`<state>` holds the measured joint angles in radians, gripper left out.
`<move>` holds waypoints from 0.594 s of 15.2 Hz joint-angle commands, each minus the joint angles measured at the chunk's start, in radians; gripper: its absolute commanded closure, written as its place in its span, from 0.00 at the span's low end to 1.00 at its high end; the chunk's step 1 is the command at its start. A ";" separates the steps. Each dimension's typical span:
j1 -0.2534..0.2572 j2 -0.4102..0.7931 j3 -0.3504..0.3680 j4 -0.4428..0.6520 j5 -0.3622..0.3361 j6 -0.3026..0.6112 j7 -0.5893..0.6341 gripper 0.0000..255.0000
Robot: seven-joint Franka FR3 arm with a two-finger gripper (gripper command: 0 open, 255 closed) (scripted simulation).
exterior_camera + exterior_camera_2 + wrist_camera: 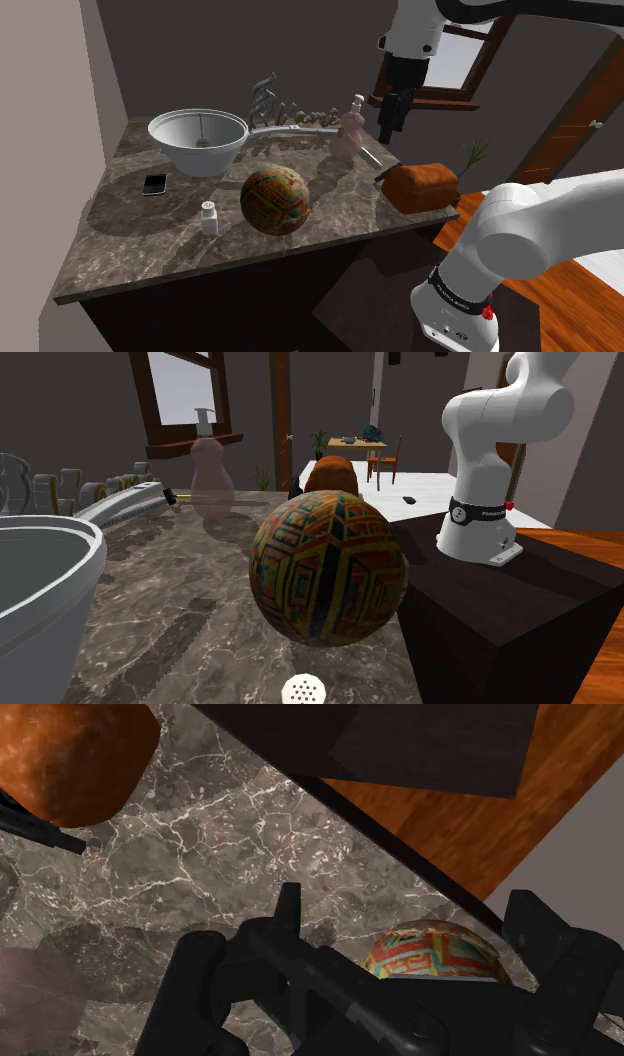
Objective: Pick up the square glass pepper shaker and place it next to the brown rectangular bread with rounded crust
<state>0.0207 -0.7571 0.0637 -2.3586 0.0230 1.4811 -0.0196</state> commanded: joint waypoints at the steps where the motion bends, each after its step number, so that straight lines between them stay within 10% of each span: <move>1: 0.000 0.000 0.000 0.000 0.000 0.000 0.000 0.00; 9: 0.022 0.268 0.093 0.071 0.049 0.175 0.097 0.00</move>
<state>0.0392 -0.5286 0.1428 -2.2896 0.0660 1.6211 0.0623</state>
